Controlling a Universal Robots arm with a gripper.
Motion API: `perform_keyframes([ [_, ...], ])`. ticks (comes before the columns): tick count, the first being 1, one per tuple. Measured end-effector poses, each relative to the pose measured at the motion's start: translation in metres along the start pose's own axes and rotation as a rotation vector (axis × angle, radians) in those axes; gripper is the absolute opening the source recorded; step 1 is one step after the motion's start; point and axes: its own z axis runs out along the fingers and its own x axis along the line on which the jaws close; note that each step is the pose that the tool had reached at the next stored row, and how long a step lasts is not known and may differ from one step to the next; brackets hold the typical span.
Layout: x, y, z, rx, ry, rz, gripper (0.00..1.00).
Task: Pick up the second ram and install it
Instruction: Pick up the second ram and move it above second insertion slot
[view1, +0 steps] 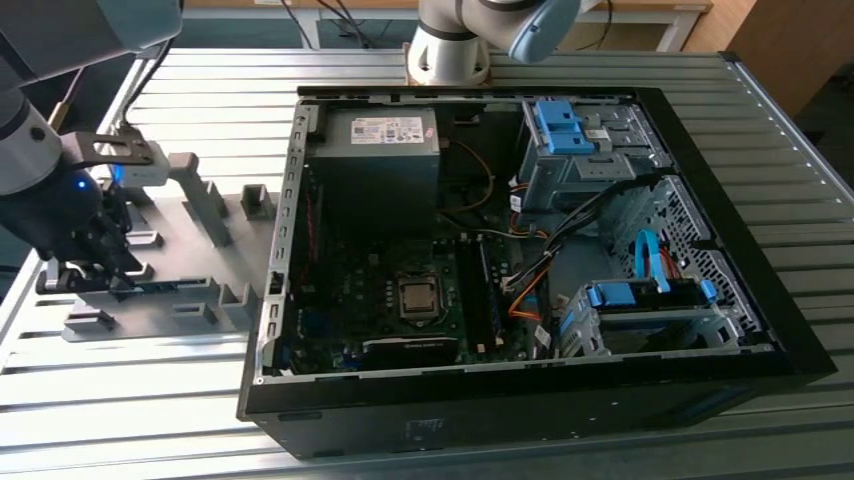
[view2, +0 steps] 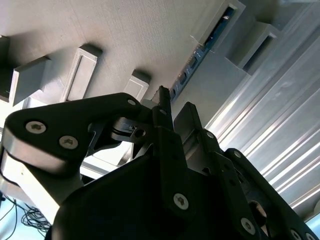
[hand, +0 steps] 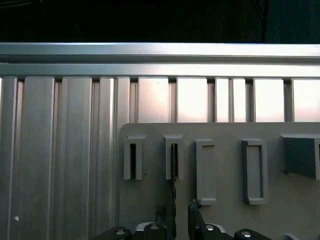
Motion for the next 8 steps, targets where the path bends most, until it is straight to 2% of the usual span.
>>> perform_keyframes([
  [8, 0.0002, -0.0001, 0.0092, 0.0, 0.0004, 0.0, 0.31],
])
